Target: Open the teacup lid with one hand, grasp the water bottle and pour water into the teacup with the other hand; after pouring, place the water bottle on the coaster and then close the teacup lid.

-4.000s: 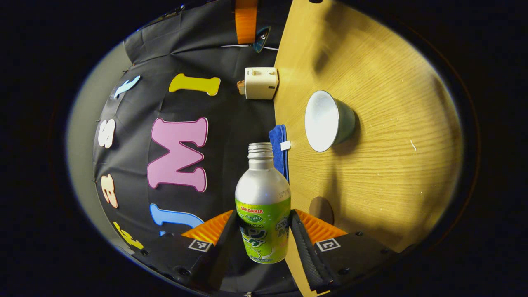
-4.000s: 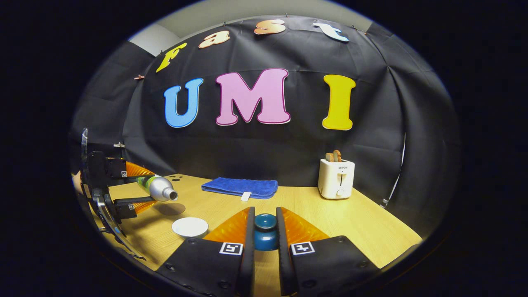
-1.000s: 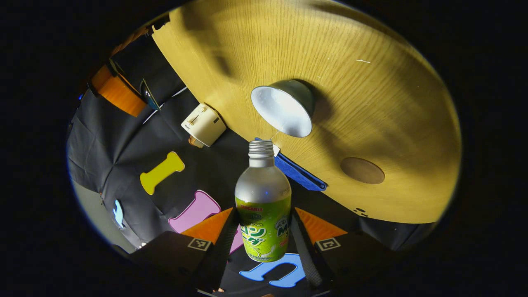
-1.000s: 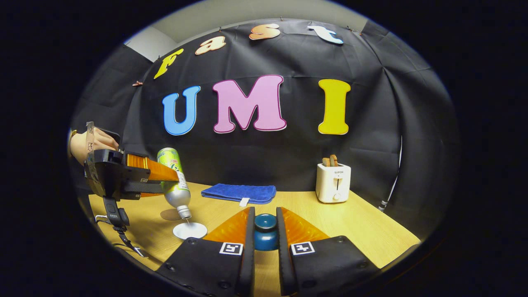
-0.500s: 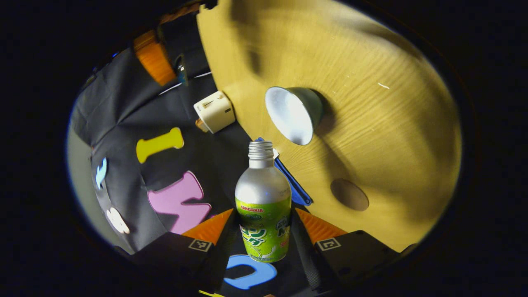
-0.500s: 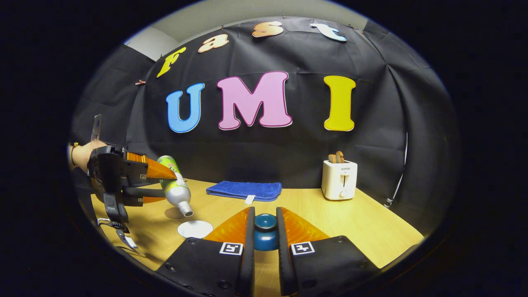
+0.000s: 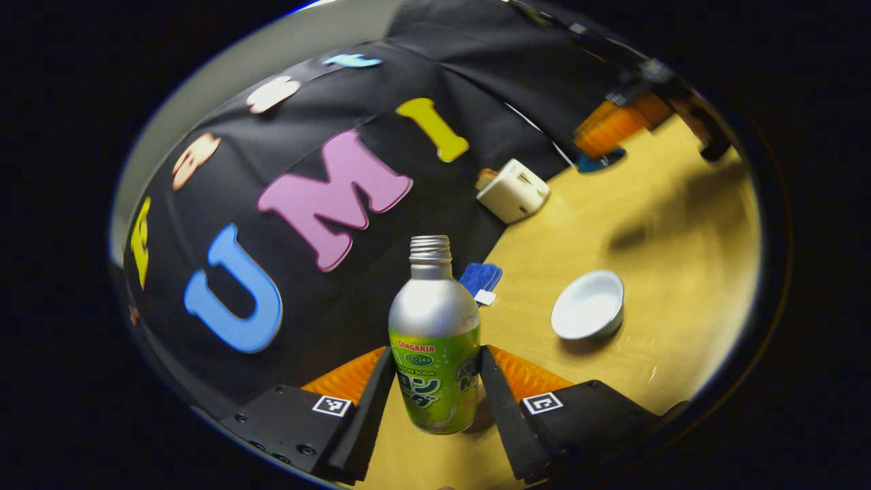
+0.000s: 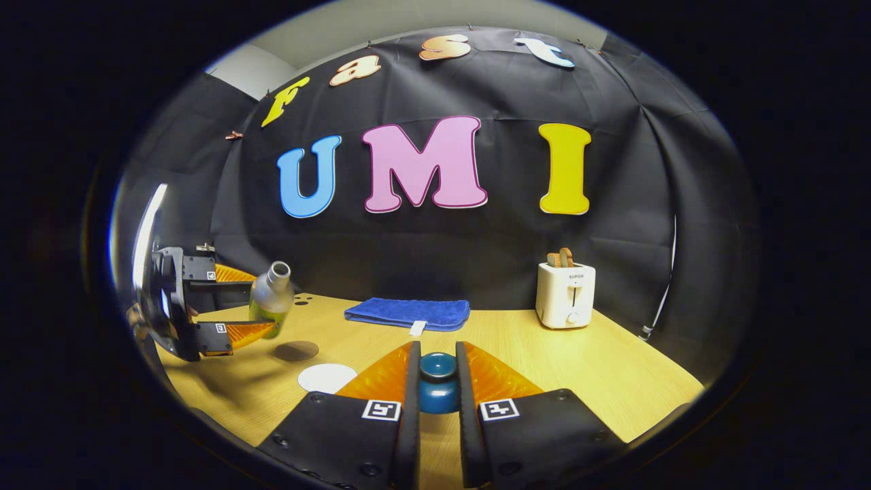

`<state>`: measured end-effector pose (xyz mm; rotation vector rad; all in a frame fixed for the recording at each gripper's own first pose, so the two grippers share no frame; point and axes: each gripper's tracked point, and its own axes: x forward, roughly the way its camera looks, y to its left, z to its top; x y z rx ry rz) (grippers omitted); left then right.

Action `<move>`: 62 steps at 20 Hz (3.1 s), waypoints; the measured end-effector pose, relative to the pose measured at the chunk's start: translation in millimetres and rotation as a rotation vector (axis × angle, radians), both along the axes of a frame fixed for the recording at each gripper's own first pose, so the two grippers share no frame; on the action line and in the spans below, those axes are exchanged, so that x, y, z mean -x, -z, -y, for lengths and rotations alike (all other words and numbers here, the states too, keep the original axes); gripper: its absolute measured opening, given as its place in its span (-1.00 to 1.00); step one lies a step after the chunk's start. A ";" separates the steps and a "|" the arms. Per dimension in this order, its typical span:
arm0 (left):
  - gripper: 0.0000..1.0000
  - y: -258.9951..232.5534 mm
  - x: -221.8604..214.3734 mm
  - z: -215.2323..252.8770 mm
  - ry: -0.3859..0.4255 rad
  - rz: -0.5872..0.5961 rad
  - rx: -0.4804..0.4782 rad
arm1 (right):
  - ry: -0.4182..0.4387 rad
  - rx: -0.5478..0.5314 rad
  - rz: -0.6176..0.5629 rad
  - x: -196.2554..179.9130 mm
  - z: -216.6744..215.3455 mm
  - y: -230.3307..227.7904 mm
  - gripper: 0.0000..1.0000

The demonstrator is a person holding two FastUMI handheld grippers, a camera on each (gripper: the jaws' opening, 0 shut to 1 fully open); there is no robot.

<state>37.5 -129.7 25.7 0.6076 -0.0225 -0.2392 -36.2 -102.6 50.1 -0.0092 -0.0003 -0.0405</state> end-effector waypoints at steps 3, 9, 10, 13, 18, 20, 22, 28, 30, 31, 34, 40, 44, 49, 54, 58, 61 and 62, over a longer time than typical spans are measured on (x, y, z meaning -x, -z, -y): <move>0.53 8.5 -15.0 -2.2 -0.005 -0.092 0.302 | -0.008 -0.003 -0.004 -0.5 -4.1 1.5 -0.45; 0.53 17.0 -17.2 -15.0 -0.111 -0.104 0.575 | -0.004 0.000 0.000 -0.4 -2.8 0.9 -0.45; 0.53 14.5 -17.9 -15.5 -0.114 -0.097 0.590 | -0.003 0.000 -0.001 -0.6 -2.4 1.1 -0.45; 0.53 9.4 -28.3 -19.2 -0.111 -0.054 0.602 | -0.006 -0.003 -0.008 -1.4 -3.6 3.8 -0.45; 0.54 11.4 -36.9 -18.7 -0.099 -0.060 0.549 | -0.008 0.002 -0.003 -1.3 -4.0 1.9 -0.45; 0.54 12.7 -38.8 -20.0 -0.106 -0.062 0.552 | -0.006 0.001 -0.002 -0.8 -3.2 1.4 -0.45; 0.54 15.0 -40.4 -22.9 -0.122 -0.063 0.552 | -0.005 0.000 -0.003 -1.2 -2.4 1.7 -0.45; 0.65 16.7 -41.0 -24.0 -0.141 -0.070 0.570 | -0.008 0.001 -0.009 -2.3 -4.5 4.8 -0.45; 0.88 11.6 -35.9 -23.7 -0.141 -0.054 0.571 | -0.017 -0.002 -0.009 -2.9 -8.3 5.3 -0.45; 0.96 10.5 -32.6 -24.4 -0.138 -0.049 0.574 | -0.024 -0.005 -0.007 -3.8 -11.6 5.0 -0.45; 0.94 6.8 -15.5 -30.7 -0.131 -0.035 0.584 | -0.060 -0.011 -0.003 -4.8 -28.6 6.3 -0.45; 0.93 24.2 22.4 -51.6 -0.171 -0.064 0.622 | -0.143 -0.067 -0.041 -24.4 -81.6 29.2 -0.46; 0.94 20.3 30.6 -63.4 -0.195 -0.042 0.615 | -0.162 -0.045 -0.052 -38.8 -104.6 34.6 -0.45; 0.94 23.0 32.1 -64.2 -0.201 -0.034 0.616 | -0.181 -0.034 -0.080 -50.8 -122.4 48.8 -0.45; 0.94 23.5 32.2 -65.3 -0.205 -0.033 0.615 | -0.213 -0.027 -0.125 -61.6 -137.1 62.1 -0.44; 0.94 23.8 31.8 -67.2 -0.216 -0.030 0.616 | -0.219 0.013 -0.150 -66.8 -141.0 67.4 -0.45; 0.94 24.1 32.4 -67.6 -0.219 -0.028 0.616 | -0.216 0.023 -0.165 -70.1 -141.5 70.8 -0.45; 0.94 23.6 32.5 -67.9 -0.219 -0.029 0.616 | -0.214 0.024 -0.170 -71.1 -141.2 71.6 -0.45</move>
